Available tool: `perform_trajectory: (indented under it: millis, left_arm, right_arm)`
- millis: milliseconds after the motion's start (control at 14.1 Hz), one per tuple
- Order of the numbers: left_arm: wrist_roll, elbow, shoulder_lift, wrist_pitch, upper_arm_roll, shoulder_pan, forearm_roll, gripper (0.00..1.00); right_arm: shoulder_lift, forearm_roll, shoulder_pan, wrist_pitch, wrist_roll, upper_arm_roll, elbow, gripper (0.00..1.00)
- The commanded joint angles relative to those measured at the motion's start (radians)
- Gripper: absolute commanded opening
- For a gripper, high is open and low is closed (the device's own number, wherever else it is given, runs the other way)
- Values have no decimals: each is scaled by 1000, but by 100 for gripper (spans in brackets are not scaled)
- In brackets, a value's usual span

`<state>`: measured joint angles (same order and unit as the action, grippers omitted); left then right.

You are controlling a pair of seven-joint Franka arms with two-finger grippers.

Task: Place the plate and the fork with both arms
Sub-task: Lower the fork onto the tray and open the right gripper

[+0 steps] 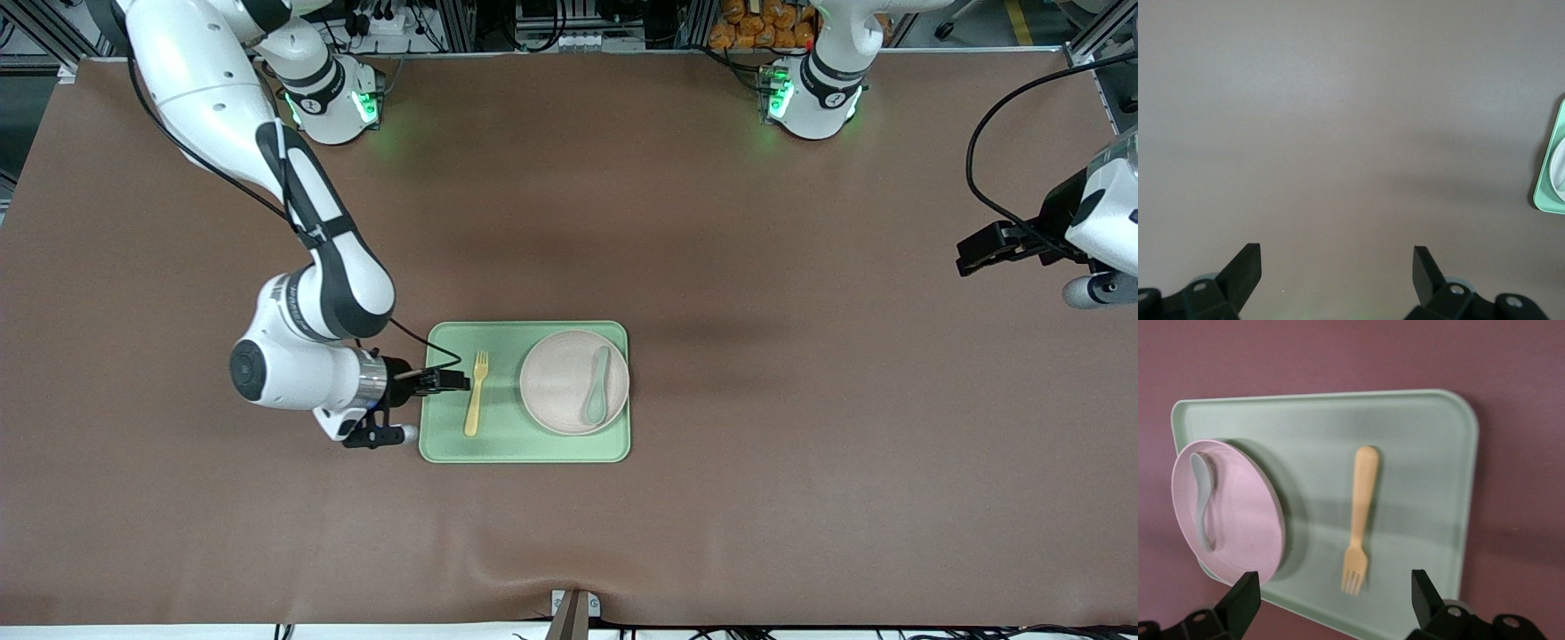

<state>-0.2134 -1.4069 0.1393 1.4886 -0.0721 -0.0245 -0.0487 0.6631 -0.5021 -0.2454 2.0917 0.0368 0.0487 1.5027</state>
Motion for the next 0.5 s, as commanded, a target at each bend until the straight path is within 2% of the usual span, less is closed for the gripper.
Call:
perform_trajectory:
  millis: [0,213,425]
  left_arm:
    - [23,-7,-7,7,-3,8,-3,100]
    - [23,-7,-7,7,-3,8,-3,100]
    - [23,-7,-7,7,-3,8,-3,100]
  right_arm:
    - [-69,74,95,-146,21,19,-25,100]
    - [-71,192,142,-376,15,23,-175,100]
    - [-137,204,193,-516,-15,26,-225,100]
